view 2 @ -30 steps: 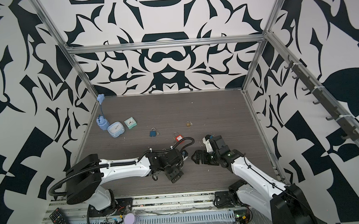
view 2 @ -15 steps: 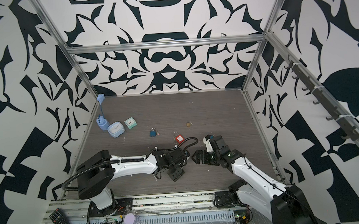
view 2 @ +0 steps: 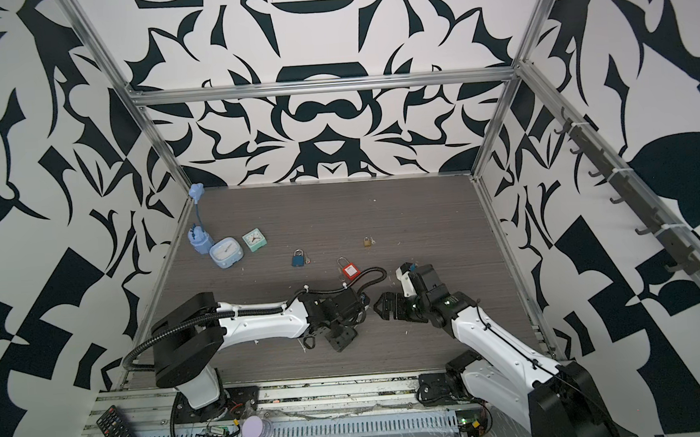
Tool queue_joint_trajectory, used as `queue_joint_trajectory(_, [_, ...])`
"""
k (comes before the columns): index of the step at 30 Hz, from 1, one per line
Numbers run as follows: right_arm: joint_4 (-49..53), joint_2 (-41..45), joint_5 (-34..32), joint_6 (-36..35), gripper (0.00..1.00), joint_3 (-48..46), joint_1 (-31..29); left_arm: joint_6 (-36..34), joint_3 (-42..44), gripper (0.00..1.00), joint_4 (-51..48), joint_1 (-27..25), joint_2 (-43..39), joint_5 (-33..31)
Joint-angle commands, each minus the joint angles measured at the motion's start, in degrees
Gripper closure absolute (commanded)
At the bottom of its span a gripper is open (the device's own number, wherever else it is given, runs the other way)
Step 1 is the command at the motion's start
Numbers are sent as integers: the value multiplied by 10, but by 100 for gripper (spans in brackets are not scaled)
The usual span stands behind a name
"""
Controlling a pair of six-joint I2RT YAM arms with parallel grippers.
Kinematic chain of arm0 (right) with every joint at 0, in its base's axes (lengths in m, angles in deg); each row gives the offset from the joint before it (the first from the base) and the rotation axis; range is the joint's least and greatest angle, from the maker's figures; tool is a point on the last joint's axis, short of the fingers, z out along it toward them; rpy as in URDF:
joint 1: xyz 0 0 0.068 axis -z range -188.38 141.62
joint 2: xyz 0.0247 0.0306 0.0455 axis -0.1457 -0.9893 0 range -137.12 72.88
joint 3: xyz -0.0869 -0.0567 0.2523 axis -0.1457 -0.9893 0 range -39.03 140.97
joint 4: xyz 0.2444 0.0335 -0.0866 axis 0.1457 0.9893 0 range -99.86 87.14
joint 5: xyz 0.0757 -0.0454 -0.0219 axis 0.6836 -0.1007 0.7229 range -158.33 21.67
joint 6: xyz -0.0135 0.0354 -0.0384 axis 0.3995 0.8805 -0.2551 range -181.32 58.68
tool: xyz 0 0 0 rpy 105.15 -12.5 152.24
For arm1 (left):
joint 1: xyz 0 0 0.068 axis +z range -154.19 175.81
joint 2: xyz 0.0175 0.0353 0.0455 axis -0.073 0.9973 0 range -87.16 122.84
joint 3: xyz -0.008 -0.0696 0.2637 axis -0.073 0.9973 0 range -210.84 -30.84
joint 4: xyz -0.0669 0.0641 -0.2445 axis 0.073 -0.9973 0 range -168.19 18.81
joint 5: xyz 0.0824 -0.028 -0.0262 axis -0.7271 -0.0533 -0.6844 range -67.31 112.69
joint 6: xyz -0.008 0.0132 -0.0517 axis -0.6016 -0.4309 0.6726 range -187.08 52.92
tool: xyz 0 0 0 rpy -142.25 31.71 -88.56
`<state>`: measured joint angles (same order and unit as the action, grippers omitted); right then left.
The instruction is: Lock with the key
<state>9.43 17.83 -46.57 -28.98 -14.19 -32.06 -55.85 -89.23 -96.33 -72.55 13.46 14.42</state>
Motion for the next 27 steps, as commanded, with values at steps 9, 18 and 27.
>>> queue_joint_trajectory(9, [-7, 18, -6, -4, 0, 7, 4, -1, -5, 69, -5, 1, 12, 13])
queue_joint_trajectory(18, [-10, 20, 12, -5, 0, 29, 12, -71, 25, 86, 60, 2, -47, -32])
queue_joint_trajectory(27, [-28, 37, 142, 4, 0, 95, 41, -320, 156, 100, 336, 15, -186, -63])
